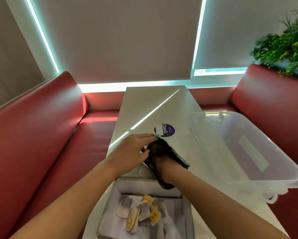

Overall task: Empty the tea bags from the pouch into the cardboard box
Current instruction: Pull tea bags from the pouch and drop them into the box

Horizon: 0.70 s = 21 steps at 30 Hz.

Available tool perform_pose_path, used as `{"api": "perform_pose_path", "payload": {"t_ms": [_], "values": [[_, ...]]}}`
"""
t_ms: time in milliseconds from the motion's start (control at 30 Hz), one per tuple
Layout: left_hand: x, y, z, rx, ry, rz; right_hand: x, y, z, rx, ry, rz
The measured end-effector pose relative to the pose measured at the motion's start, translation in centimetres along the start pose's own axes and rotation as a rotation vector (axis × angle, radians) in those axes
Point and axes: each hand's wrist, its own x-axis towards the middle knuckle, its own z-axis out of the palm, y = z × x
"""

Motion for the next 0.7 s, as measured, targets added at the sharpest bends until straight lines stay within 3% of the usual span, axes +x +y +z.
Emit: {"api": "perform_pose_path", "payload": {"t_ms": [200,433,633,700], "values": [[0.3,0.2,0.0,-0.021,0.019,0.000,0.4,-0.1,0.0,0.220,-0.018,0.028],[0.5,0.2,0.6,-0.063,0.031,0.009,-0.7,0.7,0.2,0.362,0.129,-0.018],[0.6,-0.3,0.4,-0.037,0.012,-0.016,-4.5,1.6,0.9,0.422,0.631,-0.213],[0.6,-0.3,0.2,-0.004,0.012,-0.016,-7.2,2.1,0.9,0.568,0.776,-0.292]]}}
